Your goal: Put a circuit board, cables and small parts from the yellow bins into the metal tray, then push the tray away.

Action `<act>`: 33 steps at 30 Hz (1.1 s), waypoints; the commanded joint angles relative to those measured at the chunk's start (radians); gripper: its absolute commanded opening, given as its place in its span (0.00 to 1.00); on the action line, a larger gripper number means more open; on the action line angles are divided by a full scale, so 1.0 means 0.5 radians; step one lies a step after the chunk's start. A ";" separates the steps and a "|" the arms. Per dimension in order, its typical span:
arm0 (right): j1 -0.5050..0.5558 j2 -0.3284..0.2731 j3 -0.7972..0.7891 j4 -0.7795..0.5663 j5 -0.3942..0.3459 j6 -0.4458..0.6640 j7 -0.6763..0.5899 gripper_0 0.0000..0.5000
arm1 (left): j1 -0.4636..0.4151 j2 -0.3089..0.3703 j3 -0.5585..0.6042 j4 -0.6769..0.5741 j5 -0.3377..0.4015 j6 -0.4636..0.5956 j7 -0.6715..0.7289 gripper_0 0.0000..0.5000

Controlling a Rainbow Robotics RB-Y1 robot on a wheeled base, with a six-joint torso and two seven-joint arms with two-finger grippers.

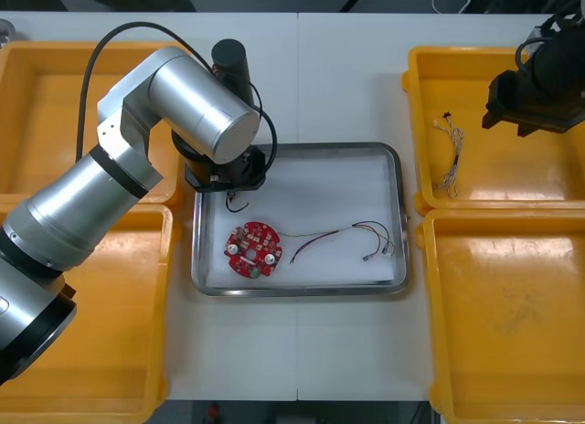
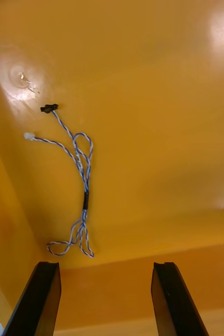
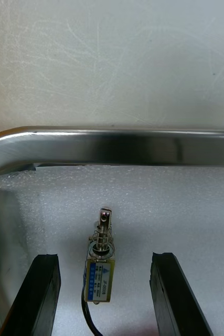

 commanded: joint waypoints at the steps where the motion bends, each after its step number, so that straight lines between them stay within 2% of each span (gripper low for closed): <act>1: -0.095 0.099 0.031 0.048 0.054 -0.118 -0.005 1.00 | 0.002 -0.041 0.033 -0.159 0.009 0.087 -0.036 1.00; 10: -0.095 0.176 0.126 0.174 0.164 -0.250 -0.020 1.00 | 0.002 -0.041 0.211 -0.398 0.024 0.338 0.029 1.00; 17: -0.006 0.213 0.139 0.223 0.235 -0.363 -0.005 1.00 | -0.047 -0.020 0.530 -0.511 0.021 0.621 0.059 1.00; 24: 0.059 0.234 0.218 0.223 0.324 -0.378 -0.002 1.00 | -0.121 0.072 0.862 -0.416 0.083 0.635 0.062 1.00; 33: 0.142 0.271 0.215 0.220 0.367 -0.446 -0.026 1.00 | -0.195 0.247 1.070 -0.097 0.141 0.635 0.029 1.00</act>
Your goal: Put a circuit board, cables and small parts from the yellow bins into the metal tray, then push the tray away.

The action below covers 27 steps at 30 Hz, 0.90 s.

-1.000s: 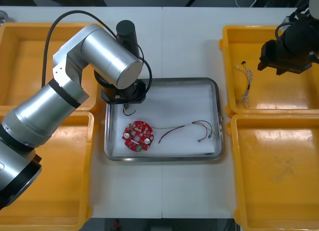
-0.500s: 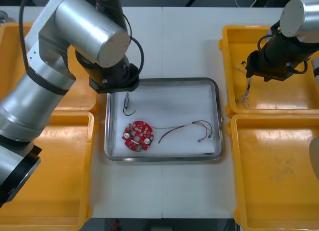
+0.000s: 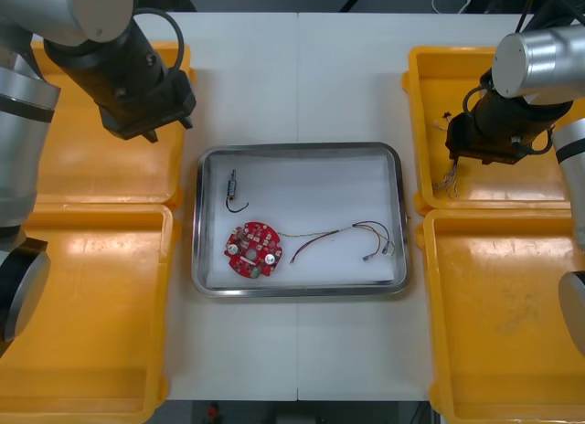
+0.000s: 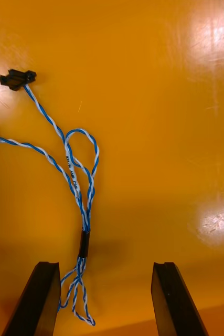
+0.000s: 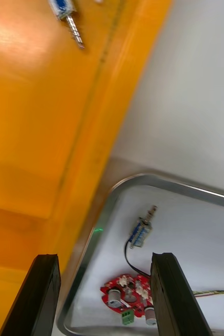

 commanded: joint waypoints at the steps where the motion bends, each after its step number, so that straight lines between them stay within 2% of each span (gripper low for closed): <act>1: 0.038 0.047 0.019 -0.039 0.034 -0.040 -0.026 1.00 | -0.140 0.148 0.145 0.136 0.036 0.018 0.028 1.00; 8: 0.093 0.066 0.006 -0.039 0.049 -0.136 -0.054 1.00 | -0.183 0.228 0.314 0.363 0.039 0.018 -0.015 1.00; 14: 0.127 0.078 0.009 -0.039 0.055 -0.179 -0.072 1.00 | -0.235 0.262 0.341 0.513 0.017 -0.048 -0.043 1.00; 27: 0.176 0.090 0.006 -0.039 0.049 -0.243 -0.084 1.00 | -0.388 0.262 0.366 1.010 0.017 -0.585 -0.092 1.00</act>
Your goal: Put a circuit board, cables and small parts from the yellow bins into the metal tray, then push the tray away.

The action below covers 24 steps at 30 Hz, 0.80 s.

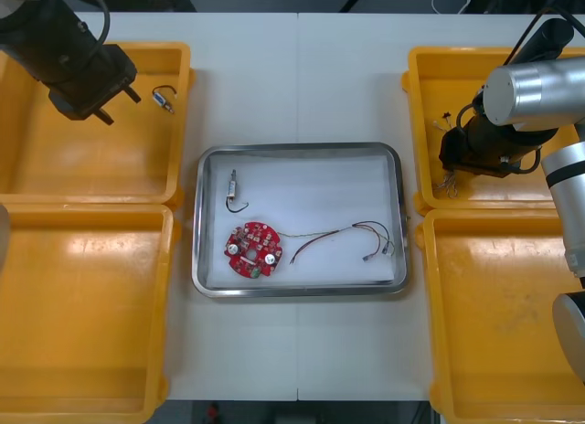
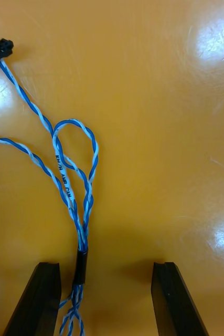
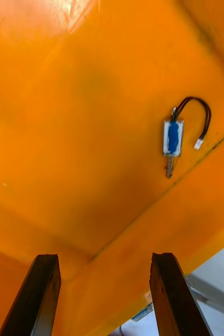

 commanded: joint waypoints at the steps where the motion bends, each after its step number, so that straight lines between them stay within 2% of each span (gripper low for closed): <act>1: 0.043 0.037 0.006 -0.039 0.010 -0.019 -0.084 0.88 | -0.162 0.074 0.062 0.127 0.005 -0.203 -0.097 1.00; 2: 0.043 0.040 0.009 -0.036 0.007 -0.019 -0.084 0.79 | -0.165 0.074 0.059 0.145 0.005 -0.233 -0.104 1.00; 4: 0.046 0.040 0.006 -0.039 0.004 -0.019 -0.090 0.30 | -0.192 0.068 0.016 0.222 0.014 -0.356 -0.119 1.00; 6: 0.049 0.040 -0.009 -0.039 0.004 -0.007 -0.096 0.05 | -0.214 0.068 -0.033 0.296 0.027 -0.448 -0.125 1.00; 8: 0.049 0.040 -0.021 -0.039 0.001 0.018 -0.096 0.00 | -0.238 0.059 -0.079 0.357 0.033 -0.528 -0.137 1.00; 15: 0.049 0.037 -0.138 -0.140 0.038 0.180 -0.093 0.00 | -0.254 -0.002 -0.196 0.498 0.042 -0.801 -0.159 1.00; 20: 0.049 0.000 -0.211 -0.358 0.133 0.457 -0.065 0.00 | -0.254 -0.058 -0.264 0.587 0.070 -0.973 -0.168 1.00; 24: 0.049 -0.055 -0.261 -0.511 0.133 0.659 -0.059 0.00 | -0.254 -0.088 -0.282 0.624 0.073 -1.050 -0.180 1.00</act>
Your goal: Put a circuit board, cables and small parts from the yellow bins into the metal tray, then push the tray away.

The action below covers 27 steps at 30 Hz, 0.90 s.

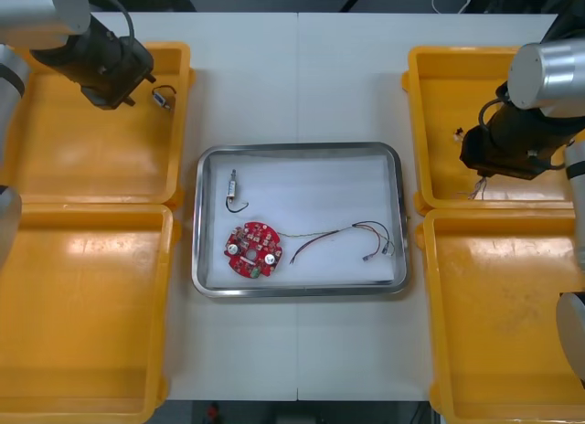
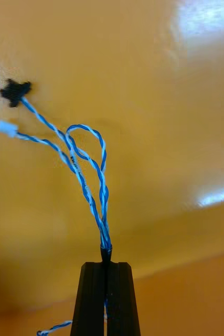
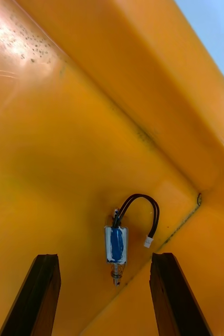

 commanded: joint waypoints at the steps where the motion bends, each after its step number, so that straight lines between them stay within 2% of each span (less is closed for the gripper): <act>1: 0.018 -0.065 -0.101 -0.237 0.008 0.199 -0.056 0.00 | -0.116 -0.057 -0.041 0.039 0.026 -0.103 -0.165 1.00; 2: 0.018 -0.093 -0.125 -0.314 -0.005 0.297 -0.050 0.00 | -0.116 -0.072 -0.056 0.061 0.026 -0.158 -0.171 1.00; 4: 0.018 -0.126 -0.147 -0.394 -0.048 0.305 -0.040 0.00 | -0.116 -0.087 -0.074 0.092 0.019 -0.208 -0.174 1.00; 16: 0.018 -0.329 -0.269 -0.909 -0.603 0.305 0.061 0.00 | -0.077 -0.127 -0.191 0.144 -0.002 -0.312 -0.193 1.00; 27: 0.015 -0.430 -0.190 -1.155 -1.057 0.305 0.138 0.00 | -0.024 -0.133 -0.222 0.144 -0.011 -0.364 -0.211 1.00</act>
